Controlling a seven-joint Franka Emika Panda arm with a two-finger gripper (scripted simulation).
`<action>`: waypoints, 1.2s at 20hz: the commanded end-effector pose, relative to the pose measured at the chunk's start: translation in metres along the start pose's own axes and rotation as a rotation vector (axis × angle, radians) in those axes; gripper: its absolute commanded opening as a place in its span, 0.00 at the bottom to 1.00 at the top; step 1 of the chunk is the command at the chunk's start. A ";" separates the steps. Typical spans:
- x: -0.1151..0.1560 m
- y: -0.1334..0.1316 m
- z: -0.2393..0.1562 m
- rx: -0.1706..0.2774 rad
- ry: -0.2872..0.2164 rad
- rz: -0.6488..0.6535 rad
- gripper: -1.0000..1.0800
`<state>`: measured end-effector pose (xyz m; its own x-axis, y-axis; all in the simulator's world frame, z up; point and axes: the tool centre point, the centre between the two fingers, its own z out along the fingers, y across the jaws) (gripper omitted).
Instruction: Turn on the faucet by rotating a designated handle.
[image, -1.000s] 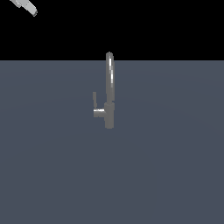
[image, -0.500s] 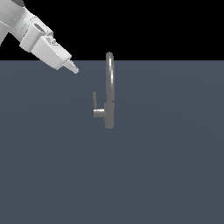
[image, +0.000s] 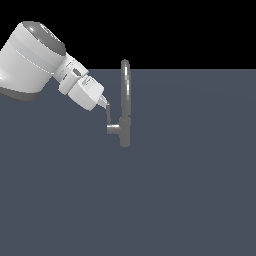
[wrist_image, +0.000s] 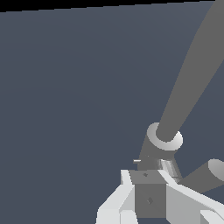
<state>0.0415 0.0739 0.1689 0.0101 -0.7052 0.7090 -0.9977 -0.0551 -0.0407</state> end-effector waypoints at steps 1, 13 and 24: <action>-0.003 0.000 0.010 -0.011 -0.002 0.009 0.00; 0.001 0.018 0.009 -0.013 -0.002 0.011 0.00; 0.002 0.039 0.003 -0.004 -0.003 0.006 0.00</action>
<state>0.0026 0.0677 0.1683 0.0012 -0.7080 0.7062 -0.9979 -0.0469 -0.0453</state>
